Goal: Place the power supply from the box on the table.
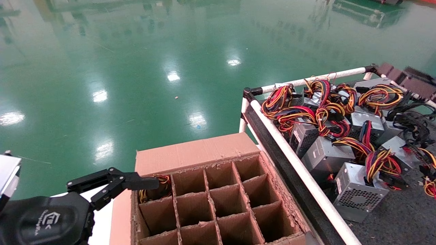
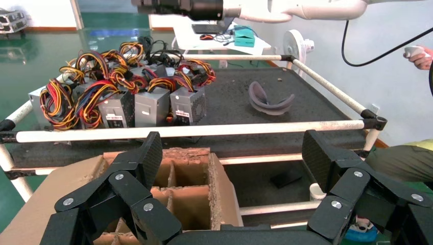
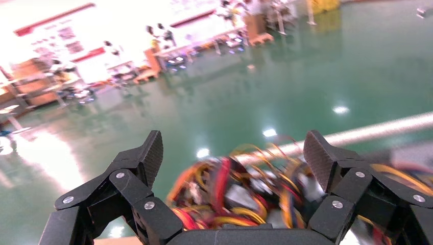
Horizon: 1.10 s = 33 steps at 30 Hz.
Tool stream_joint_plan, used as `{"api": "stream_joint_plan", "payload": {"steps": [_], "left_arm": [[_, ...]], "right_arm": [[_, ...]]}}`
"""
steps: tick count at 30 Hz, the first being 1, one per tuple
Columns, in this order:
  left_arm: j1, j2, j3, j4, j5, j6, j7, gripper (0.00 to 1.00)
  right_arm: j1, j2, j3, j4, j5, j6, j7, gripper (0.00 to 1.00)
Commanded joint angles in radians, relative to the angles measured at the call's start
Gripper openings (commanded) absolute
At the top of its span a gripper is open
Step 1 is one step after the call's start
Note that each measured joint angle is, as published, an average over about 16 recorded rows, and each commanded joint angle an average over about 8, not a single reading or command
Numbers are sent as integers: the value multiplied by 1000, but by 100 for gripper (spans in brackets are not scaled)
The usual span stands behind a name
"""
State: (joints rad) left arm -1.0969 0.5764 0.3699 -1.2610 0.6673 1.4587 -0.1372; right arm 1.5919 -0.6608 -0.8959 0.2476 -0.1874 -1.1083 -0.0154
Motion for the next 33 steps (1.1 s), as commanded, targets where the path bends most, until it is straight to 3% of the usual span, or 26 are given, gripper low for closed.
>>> {"api": "stream_joint_plan", "payload": {"steps": [1, 11, 33], "left_arm": [[0, 0, 0, 0, 0, 0, 0, 100], [0, 0, 0, 0, 0, 0, 0, 100], [0, 0, 0, 1, 0, 0, 0, 100]], "right_arm": [[2, 14, 2, 42, 3, -20, 5, 100], [23, 29, 13, 234, -14, 71, 12, 100], [-169, 38, 227, 526, -202, -91, 79, 100]]}}
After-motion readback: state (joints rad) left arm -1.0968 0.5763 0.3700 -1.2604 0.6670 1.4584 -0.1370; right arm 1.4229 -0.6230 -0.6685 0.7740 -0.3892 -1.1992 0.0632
